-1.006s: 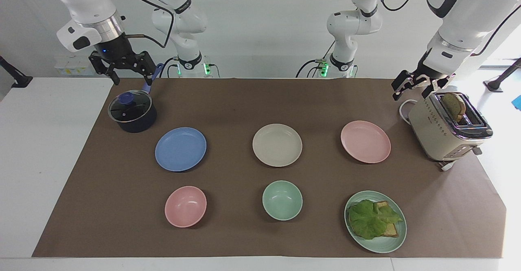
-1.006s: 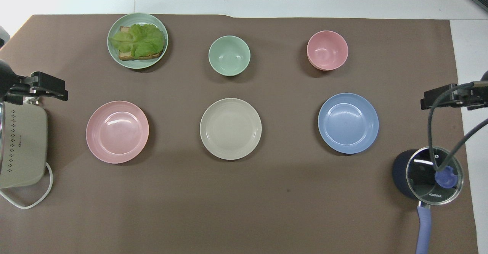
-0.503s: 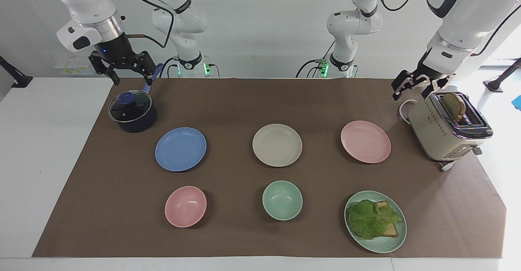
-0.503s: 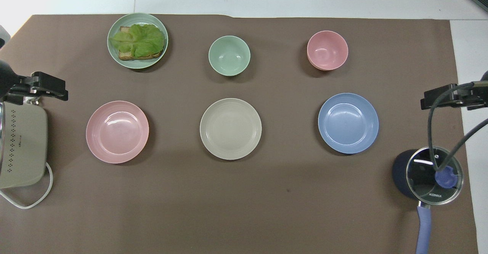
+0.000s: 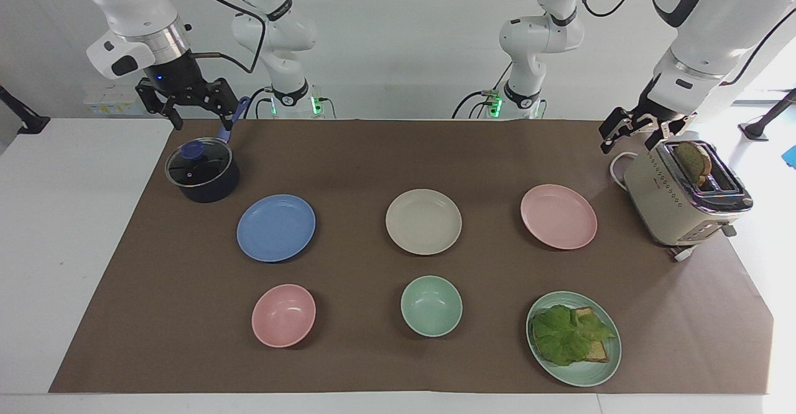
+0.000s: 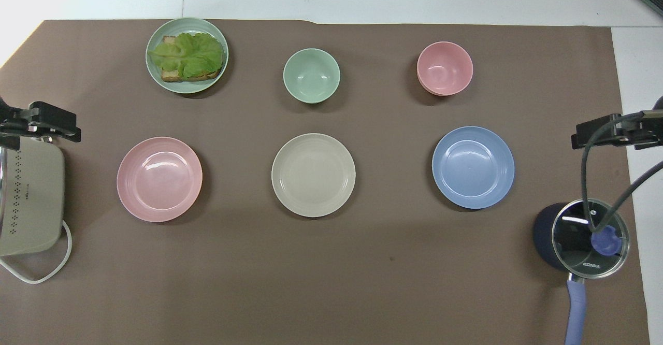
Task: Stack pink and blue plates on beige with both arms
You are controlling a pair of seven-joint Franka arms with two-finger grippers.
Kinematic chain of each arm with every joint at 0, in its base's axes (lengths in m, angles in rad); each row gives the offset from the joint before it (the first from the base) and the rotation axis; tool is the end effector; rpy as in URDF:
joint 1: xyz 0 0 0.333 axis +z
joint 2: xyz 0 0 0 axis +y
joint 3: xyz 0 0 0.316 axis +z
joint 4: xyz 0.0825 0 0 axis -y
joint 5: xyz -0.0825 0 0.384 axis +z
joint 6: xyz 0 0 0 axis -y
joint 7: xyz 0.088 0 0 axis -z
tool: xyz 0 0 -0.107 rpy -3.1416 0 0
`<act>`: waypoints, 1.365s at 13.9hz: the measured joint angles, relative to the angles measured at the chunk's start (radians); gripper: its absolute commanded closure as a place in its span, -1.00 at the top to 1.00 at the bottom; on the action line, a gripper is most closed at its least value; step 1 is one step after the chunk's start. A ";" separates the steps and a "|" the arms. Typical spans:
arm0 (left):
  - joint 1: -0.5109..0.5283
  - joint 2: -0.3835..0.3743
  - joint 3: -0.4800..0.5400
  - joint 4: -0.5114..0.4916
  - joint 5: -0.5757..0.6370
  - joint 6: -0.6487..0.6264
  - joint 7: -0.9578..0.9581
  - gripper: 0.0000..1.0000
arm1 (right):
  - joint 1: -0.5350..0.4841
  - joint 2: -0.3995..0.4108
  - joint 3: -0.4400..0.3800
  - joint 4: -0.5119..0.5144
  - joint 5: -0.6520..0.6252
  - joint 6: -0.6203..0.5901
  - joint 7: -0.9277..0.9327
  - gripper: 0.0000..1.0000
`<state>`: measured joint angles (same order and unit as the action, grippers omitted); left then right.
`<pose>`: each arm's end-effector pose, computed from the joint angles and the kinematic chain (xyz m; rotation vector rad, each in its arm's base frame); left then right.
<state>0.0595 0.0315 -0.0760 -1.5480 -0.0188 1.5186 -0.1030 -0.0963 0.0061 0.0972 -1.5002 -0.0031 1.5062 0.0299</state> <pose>0.5583 -0.0106 0.6133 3.1197 0.1343 -0.0968 0.5503 0.0000 0.6486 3.1387 -0.0458 -0.0001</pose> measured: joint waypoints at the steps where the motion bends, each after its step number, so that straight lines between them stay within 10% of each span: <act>1: 0.024 -0.020 0.003 -0.042 0.000 0.000 0.002 1.00 | 0.000 0.000 0.000 0.000 0.000 0.000 0.000 1.00; 11: 0.081 -0.051 0.006 -0.597 0.000 0.369 0.011 1.00 | 0.000 0.000 0.000 0.000 0.000 0.000 0.000 1.00; 19: 0.082 0.064 0.005 -0.668 -0.003 0.576 -0.063 1.00 | 0.000 0.000 0.000 0.000 0.000 0.000 0.000 1.00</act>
<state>0.1416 0.0956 -0.0712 -2.2155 -0.0214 2.0950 -0.1663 -0.0963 0.0061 0.0972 -1.5002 -0.0030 1.5062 0.0299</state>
